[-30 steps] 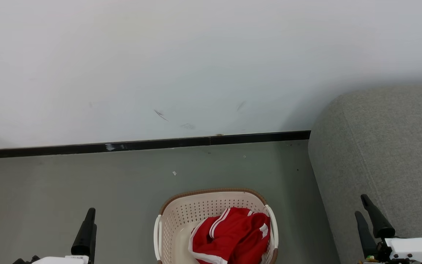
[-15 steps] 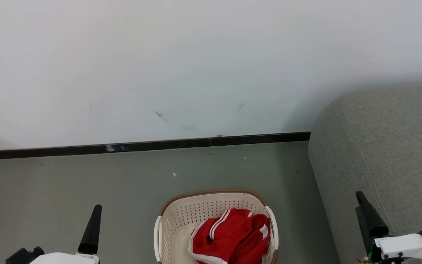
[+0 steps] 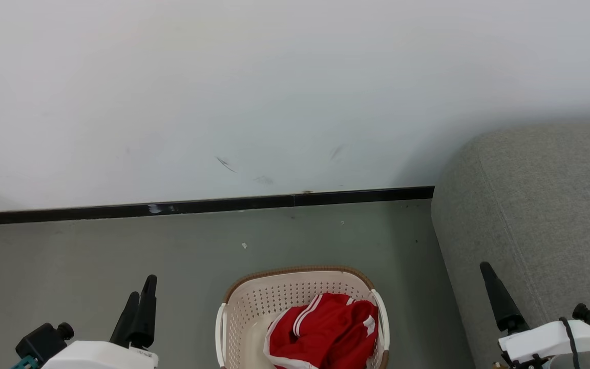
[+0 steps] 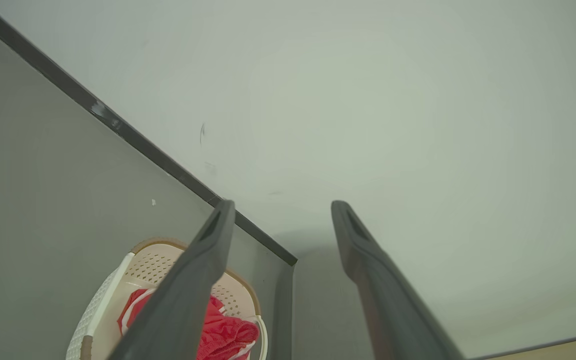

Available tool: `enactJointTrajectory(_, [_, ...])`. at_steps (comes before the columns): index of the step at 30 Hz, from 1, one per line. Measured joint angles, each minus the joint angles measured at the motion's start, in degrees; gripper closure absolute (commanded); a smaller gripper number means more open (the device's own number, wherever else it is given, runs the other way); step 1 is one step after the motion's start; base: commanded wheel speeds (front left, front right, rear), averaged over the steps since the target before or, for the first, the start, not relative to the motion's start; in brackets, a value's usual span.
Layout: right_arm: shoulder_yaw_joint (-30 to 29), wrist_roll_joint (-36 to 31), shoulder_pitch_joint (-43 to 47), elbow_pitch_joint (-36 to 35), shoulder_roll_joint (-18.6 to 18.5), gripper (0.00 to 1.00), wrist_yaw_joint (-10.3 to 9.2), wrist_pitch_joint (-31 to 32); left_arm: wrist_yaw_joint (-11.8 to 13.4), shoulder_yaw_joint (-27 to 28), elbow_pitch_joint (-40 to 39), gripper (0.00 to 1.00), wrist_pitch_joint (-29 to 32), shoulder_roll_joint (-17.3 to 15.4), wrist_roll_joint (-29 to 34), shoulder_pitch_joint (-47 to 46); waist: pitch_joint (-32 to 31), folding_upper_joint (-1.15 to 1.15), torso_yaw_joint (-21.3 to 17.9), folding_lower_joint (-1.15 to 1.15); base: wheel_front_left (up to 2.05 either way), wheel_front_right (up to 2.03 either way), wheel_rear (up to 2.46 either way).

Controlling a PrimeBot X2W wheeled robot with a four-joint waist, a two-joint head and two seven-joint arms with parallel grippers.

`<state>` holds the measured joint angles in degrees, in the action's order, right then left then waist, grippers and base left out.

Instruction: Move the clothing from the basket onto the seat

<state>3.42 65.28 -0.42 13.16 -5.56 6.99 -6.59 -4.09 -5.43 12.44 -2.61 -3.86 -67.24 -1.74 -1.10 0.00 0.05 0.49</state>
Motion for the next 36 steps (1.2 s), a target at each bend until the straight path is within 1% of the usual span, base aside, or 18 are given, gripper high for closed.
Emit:
enactJointTrajectory(1, [0.08,-1.44,0.00,-0.11,0.01,0.00,0.00,-0.07,0.14,-0.13,-0.30,0.00,-0.09,-0.01,1.00,-0.08,0.00,0.00,0.00,-0.02,0.00,0.00,0.00])
enactJointTrajectory(2, [0.36,-4.49,0.02,-0.34,0.07,0.00,0.00,-0.47,0.52,-0.53,-0.69,0.00,-0.59,-0.05,3.33,-0.12,0.01,0.00,0.00,-0.06,0.00,0.00,0.00])
enactJointTrajectory(6, [0.80,-10.36,0.09,-1.21,0.23,0.00,0.00,-0.92,1.46,-1.55,-1.71,0.00,-1.42,-0.70,8.61,-0.13,0.09,0.00,-0.03,-0.16,0.00,0.00,0.00])
enactJointTrajectory(11, [0.86,-16.52,0.20,-1.59,0.47,0.00,0.01,-1.55,2.47,-2.74,-2.53,0.00,-2.33,-0.92,13.96,-0.13,0.22,0.00,-0.10,-0.28,0.00,0.00,0.00])
enactJointTrajectory(17, [0.89,-24.72,0.24,-2.00,0.91,0.00,0.02,-2.05,4.39,-3.96,-3.47,0.00,-3.56,-1.49,20.94,-0.12,0.39,0.00,-0.21,-0.39,0.00,0.00,0.00])
enactJointTrajectory(23, [0.99,-32.55,0.34,-2.13,1.33,0.00,0.04,-3.08,5.78,-5.30,-4.24,0.00,-4.64,-1.67,27.15,-0.05,0.57,0.00,-0.29,-0.43,0.00,0.00,0.00])
enactJointTrajectory(29, [0.94,-38.95,0.95,-2.66,1.59,0.00,0.05,-3.69,7.38,-5.97,-4.88,0.00,-5.98,-1.66,32.44,0.03,0.68,0.00,-0.35,-0.45,0.00,0.00,0.00])
enactJointTrajectory(36, [0.96,-44.79,1.34,-3.41,1.97,0.00,0.05,-4.81,8.02,-7.12,-5.20,0.00,-7.16,-1.66,37.73,0.27,0.76,0.00,-0.46,-0.46,0.00,0.00,0.00])
